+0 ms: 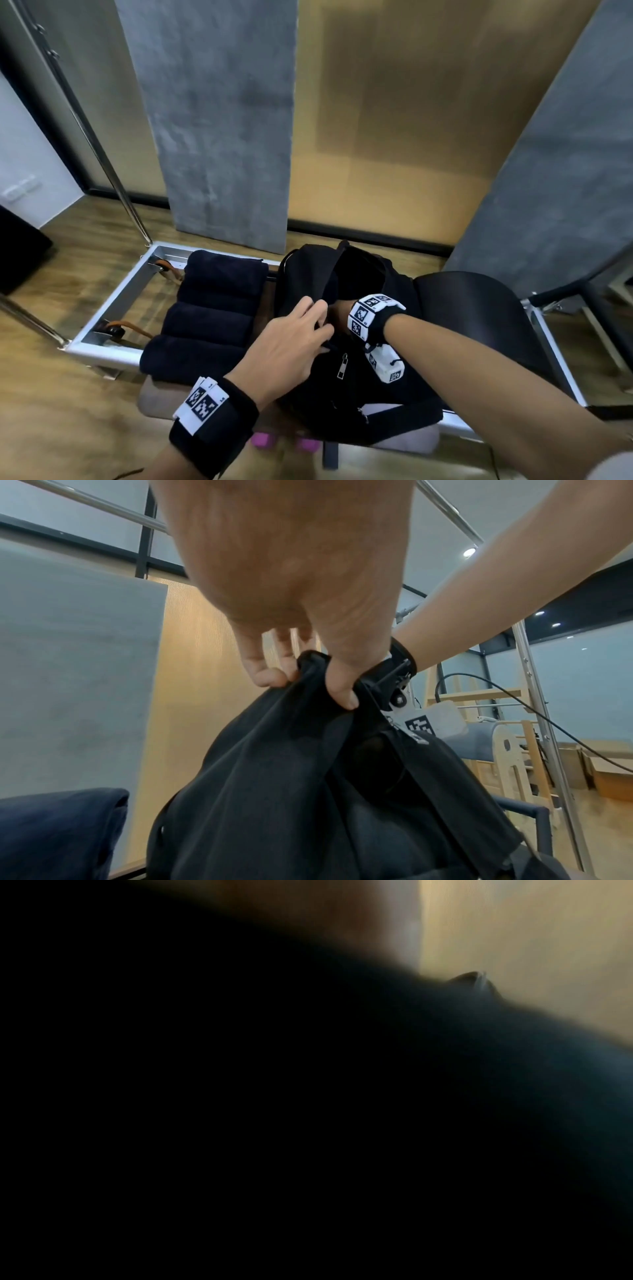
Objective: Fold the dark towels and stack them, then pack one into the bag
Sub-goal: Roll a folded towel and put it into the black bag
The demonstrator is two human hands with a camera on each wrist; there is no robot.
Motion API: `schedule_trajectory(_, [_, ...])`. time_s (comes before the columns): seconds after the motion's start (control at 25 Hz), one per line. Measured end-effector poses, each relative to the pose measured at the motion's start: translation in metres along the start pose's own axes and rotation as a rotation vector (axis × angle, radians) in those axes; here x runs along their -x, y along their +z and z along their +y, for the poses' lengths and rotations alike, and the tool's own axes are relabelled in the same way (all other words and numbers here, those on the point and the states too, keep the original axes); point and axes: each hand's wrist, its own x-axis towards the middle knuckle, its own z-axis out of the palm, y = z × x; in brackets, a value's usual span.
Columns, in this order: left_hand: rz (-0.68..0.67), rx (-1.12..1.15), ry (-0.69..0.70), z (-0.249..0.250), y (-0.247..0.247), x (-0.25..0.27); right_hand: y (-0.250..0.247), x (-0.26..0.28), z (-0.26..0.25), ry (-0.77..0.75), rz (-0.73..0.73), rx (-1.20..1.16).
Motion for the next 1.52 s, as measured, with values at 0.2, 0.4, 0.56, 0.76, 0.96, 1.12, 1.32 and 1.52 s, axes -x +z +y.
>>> schedule_trajectory(0.2, [-0.016,0.061,0.025,-0.010,-0.001,0.017,0.001,-0.006,0.009,0.152,0.119,-0.189])
schedule_trajectory(0.4, [0.009,0.080,0.016,-0.010,0.006,0.016,-0.005,-0.006,0.003,0.233,0.066,-0.162])
schedule_trajectory(0.56, [0.047,0.159,-0.022,-0.012,0.015,0.019,-0.024,0.019,0.000,0.237,0.087,-0.058])
schedule_trajectory(0.76, [0.154,0.505,-0.155,-0.013,0.026,0.026,-0.096,0.055,-0.021,0.181,0.207,-0.299])
schedule_trajectory(0.96, [0.443,0.722,-0.440,-0.034,0.037,0.046,-0.146,0.063,-0.067,0.092,0.376,-0.667])
schedule_trajectory(1.12, [0.572,0.868,-0.852,-0.066,0.058,0.090,-0.133,0.025,-0.138,-0.038,0.377,-0.747])
schedule_trajectory(1.32, [0.377,0.938,-1.309,-0.103,0.098,0.169,-0.070,-0.035,-0.224,-0.081,0.121,-0.379])
schedule_trajectory(1.52, [0.302,1.423,-1.582,-0.111,0.118,0.186,-0.023,-0.058,-0.266,-0.031,0.159,0.077])
